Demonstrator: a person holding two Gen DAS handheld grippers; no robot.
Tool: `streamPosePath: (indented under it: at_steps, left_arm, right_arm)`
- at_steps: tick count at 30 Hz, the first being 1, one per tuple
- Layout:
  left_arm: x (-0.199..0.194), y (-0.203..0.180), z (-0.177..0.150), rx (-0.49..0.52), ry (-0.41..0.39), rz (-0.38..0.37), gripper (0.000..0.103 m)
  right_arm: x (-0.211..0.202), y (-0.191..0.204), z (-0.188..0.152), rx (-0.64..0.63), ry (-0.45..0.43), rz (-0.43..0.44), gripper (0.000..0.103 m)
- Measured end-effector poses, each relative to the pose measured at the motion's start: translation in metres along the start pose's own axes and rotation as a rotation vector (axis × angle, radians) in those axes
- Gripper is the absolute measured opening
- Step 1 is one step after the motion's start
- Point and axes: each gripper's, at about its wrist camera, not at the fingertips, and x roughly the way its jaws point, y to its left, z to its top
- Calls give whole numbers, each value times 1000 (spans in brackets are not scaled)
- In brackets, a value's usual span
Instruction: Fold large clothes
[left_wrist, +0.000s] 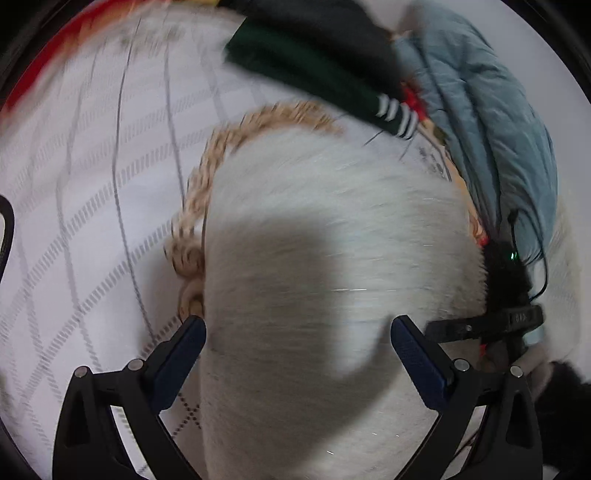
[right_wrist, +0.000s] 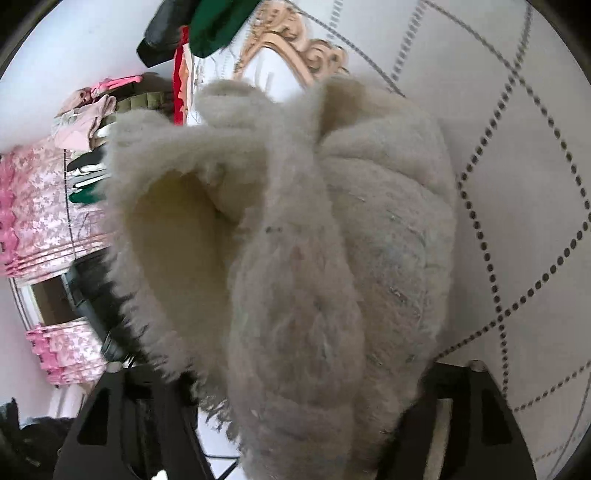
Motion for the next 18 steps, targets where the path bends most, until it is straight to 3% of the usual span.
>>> streamPosePath:
  at_steps: [2,5,9,12,18]
  left_arm:
    - [5,10,0,-42,8,-65,102]
    - [5,9,-1,-35,-15,-75,102]
    - [0,2,-3,-7,-47,-67,79]
    - [-6,3,-1,-4,-56,-70,66]
    - [-17,-6,5,-5,-77,-43,65]
  right_arm:
    - [2,-10,0,4,6,14,80]
    - [6,-17,1,7,14,40,83]
    - [10,-20,2,-2,17,40,81]
    - [11,-19,3,-20,12,37,67]
    - [2,-2,-3,-6,-34,55,56]
